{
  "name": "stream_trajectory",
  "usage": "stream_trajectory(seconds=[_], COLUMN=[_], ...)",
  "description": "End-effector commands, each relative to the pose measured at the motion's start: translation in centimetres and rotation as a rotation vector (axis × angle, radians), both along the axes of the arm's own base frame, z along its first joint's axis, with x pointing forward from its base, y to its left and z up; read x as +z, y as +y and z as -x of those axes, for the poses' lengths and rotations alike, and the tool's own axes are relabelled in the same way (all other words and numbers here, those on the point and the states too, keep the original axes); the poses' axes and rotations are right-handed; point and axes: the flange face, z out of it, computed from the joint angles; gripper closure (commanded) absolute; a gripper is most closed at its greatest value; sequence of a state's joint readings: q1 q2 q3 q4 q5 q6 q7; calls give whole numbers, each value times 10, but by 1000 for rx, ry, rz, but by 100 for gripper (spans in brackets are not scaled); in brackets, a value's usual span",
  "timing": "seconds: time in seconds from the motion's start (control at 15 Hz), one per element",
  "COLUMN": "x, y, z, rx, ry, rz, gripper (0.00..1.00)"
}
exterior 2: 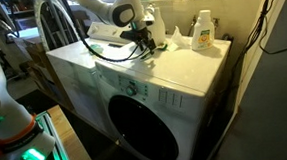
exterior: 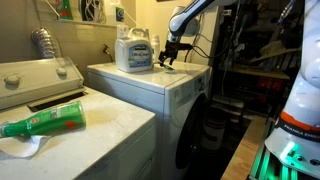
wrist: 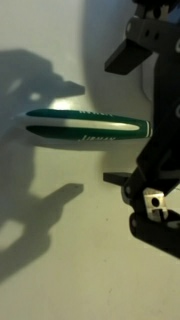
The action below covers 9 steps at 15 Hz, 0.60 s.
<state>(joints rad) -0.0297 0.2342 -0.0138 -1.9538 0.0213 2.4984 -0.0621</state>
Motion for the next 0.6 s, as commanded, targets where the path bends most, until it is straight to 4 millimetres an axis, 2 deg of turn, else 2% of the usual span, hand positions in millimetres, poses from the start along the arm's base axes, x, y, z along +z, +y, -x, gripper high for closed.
stream_trajectory(seconds=[0.0,0.13,0.2,0.33,0.53], x=[-8,-11,-12,-14,-14], y=[-1,0,1,2,3], z=[-10,-13,-14,-15,-17], rx=[13,15,17,20,20], ry=[-15,-15,-13,-4,-1], rz=[-8,-12,-15,-9,-3], gripper=[0,0,25,34,58])
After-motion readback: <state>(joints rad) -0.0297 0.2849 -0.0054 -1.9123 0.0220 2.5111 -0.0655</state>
